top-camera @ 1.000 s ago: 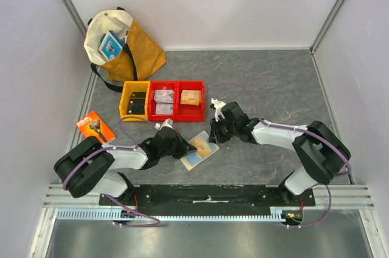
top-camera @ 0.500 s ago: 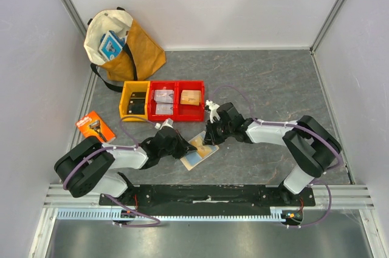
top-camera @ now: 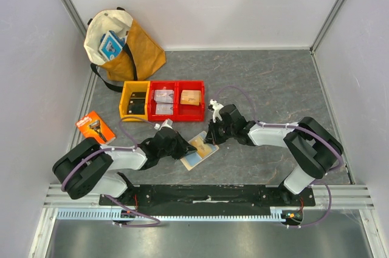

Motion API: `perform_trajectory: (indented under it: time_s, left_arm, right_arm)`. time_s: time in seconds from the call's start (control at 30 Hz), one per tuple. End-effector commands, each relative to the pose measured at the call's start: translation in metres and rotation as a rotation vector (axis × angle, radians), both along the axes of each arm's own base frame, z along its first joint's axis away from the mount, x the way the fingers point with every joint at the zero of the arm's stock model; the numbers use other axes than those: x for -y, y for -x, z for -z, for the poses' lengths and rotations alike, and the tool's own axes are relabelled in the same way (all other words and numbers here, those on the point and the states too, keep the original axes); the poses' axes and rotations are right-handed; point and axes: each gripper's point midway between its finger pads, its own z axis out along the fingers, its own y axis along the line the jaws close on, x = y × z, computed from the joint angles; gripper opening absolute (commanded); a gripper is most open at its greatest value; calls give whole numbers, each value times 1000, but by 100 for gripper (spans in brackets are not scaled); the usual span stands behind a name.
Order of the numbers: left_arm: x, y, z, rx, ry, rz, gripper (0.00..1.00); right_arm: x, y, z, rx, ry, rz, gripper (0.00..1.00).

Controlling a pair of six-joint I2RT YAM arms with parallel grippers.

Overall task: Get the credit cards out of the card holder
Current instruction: Remove the credit card from the card holder.

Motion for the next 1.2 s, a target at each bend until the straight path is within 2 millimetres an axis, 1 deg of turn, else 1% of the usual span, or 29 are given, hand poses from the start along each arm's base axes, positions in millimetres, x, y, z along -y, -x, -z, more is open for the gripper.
perform_trajectory:
  time_s: [0.0,0.1,0.23,0.5,0.57,0.7,0.83,1.1,1.17]
  left_arm:
    - [-5,7,6,-24,-18,-3,22]
    - [-2,6,3,-14,-2,3,24]
    - [4,3,-1,-2,22,12,25]
    - [12,1,-2,-3,45,28,24]
    - [13,1,-3,-5,53,31,22]
    - [14,2,-4,-13,65,29,11]
    - [9,8,-2,-40,81,8,2]
    - [-1,18,-3,-72,120,-34,2]
    - [-5,22,0,-98,111,-44,2]
  right_arm:
    - [21,-3,14,-2,75,70,7]
    - [20,-3,14,-4,71,68,7]
    - [20,1,19,-23,72,59,7]
    - [22,6,23,-40,72,57,7]
    - [22,6,25,-43,75,57,7]
    - [22,6,25,-43,77,58,7]
    - [23,6,29,-52,84,60,7]
    - [26,7,36,-73,100,73,7]
    - [26,7,38,-80,100,79,7]
